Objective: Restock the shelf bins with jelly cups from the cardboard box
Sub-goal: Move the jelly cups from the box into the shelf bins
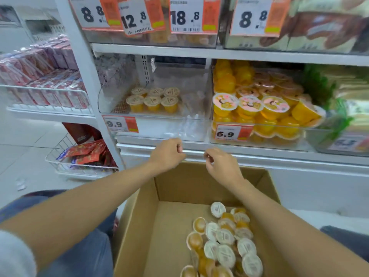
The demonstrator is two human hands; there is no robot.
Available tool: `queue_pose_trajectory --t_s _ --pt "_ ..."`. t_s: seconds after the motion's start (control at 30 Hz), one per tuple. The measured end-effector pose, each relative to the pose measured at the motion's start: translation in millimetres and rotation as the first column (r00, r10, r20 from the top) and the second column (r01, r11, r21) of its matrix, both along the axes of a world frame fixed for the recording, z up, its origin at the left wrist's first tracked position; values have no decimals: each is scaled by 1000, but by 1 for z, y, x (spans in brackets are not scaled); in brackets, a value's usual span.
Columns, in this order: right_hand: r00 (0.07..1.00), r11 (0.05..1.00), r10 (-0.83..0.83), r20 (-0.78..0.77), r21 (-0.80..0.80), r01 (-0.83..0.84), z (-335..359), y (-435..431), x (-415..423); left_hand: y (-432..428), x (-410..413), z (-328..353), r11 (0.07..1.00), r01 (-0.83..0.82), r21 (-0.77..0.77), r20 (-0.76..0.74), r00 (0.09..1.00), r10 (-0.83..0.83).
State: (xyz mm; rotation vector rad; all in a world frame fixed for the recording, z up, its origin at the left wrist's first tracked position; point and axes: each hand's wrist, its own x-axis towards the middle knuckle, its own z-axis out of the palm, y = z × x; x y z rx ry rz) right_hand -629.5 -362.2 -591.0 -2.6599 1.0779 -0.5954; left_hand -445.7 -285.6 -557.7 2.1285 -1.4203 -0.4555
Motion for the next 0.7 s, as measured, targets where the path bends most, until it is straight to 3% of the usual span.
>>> queue_pose_trajectory --t_s 0.1,0.23,0.33,0.53,0.63,0.7 --pt "985 973 -73 -158 205 105 -62 1 -49 0 -18 -64 966 59 250 -37 998 -51" --pt "920 831 -107 -377 474 291 -139 -5 -103 -7 -38 -155 845 138 516 -101 990 -100" --pt "916 718 -102 -389 608 338 -181 -4 -120 -13 -55 -220 748 184 638 -116 983 -143" --pt "913 699 -32 -407 644 312 -254 16 -111 -2 -93 -303 666 286 689 -265 955 -135" --pt "925 723 -133 -355 604 336 -268 14 -100 -2 -104 -331 626 330 707 -241 944 -226" --pt "920 729 -169 -354 583 358 -271 11 -95 -4 -109 -335 648 272 712 -182 962 -204"
